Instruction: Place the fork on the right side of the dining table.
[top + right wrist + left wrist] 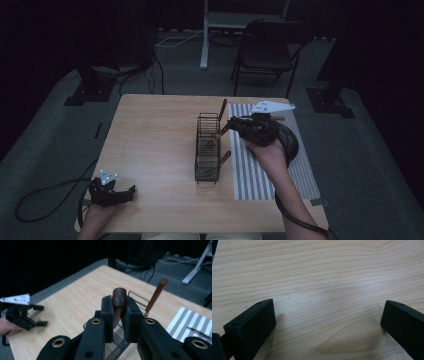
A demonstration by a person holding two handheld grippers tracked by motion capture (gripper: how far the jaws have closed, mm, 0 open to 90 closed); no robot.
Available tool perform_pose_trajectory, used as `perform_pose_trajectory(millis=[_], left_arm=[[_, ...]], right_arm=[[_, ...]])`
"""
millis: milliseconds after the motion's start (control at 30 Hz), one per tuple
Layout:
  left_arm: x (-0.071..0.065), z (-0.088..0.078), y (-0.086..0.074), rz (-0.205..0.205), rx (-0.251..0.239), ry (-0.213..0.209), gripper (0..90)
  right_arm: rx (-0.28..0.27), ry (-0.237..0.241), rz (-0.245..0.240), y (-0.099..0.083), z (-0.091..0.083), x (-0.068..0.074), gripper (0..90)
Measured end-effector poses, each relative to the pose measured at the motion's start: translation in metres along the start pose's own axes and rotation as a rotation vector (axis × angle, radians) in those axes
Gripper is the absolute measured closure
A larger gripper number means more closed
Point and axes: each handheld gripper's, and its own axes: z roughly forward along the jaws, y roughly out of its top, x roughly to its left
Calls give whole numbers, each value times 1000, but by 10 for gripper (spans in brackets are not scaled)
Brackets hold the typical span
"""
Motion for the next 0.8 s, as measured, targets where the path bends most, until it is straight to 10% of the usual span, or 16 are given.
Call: perform_pose_trajectory(millis=[400,800], left_arm=[[0,0,0,0,1,-1,0],[0,0,0,-1,0,0,0]], right_arm=[[-60,-54,5,11,-40,-9,811],[-28,-163,67,-28,-64,-36,811]])
